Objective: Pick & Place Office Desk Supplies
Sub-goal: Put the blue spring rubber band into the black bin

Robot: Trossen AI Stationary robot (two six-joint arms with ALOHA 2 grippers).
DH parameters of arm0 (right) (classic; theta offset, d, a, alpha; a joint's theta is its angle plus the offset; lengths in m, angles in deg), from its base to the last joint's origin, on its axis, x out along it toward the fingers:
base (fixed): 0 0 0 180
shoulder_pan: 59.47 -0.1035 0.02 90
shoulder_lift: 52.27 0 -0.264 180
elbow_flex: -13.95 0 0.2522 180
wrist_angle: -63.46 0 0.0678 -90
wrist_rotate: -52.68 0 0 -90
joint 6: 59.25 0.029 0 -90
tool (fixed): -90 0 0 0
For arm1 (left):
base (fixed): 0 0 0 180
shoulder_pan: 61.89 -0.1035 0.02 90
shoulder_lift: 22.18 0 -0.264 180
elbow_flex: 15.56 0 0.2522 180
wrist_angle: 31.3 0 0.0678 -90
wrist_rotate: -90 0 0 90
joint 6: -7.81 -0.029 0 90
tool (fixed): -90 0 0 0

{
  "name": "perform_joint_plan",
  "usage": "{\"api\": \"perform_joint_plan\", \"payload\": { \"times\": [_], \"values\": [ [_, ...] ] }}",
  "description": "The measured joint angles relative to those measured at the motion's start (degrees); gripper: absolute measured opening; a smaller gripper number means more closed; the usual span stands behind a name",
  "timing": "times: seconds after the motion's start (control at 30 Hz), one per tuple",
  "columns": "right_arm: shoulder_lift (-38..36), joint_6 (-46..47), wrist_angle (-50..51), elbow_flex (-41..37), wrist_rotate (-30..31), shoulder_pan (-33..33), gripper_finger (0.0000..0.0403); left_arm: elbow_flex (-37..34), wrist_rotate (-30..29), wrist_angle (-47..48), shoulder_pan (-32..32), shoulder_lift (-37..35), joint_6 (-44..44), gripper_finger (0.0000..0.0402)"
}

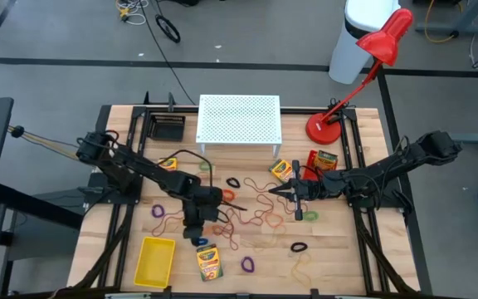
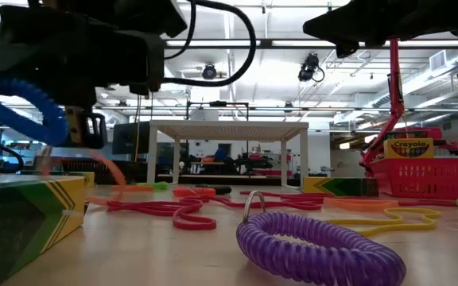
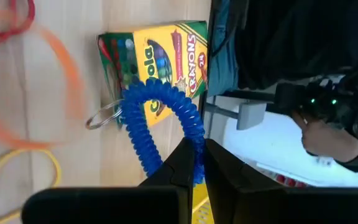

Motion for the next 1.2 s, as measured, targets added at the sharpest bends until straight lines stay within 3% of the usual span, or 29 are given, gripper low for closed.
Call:
{"api": "perform_joint_plan", "payload": {
  "times": [0.2,0.3,0.57,0.83,1.03,1.2],
  "values": [
    [0.00,0.00,0.11,0.00,0.00,0.00,0.0012,0.00,-3.66,-0.07,-1.65,-2.12,-3.97,0.0027],
    [0.00,0.00,0.15,0.00,-0.01,-0.01,0.0012,0.02,-9.23,2.09,-3.18,-4.69,-5.41,0.0027],
    [0.00,0.48,0.52,0.00,-0.01,-0.02,0.0012,0.07,-39.02,20.35,-5.00,-15.31,-7.38,0.0028],
    [0.00,0.60,0.57,0.00,-0.01,0.00,0.0012,0.07,-60.00,31.66,-5.74,-20.89,2.74,0.0030],
    [0.00,1.53,0.62,0.00,-0.01,0.00,0.0012,0.04,-66.18,41.11,-13.50,-30.03,8.05,0.0028],
    [0.00,1.52,0.03,0.00,-0.01,0.00,0.0012,0.04,-64.95,43.61,-28.17,-35.34,3.31,0.0030]
  ]
}}
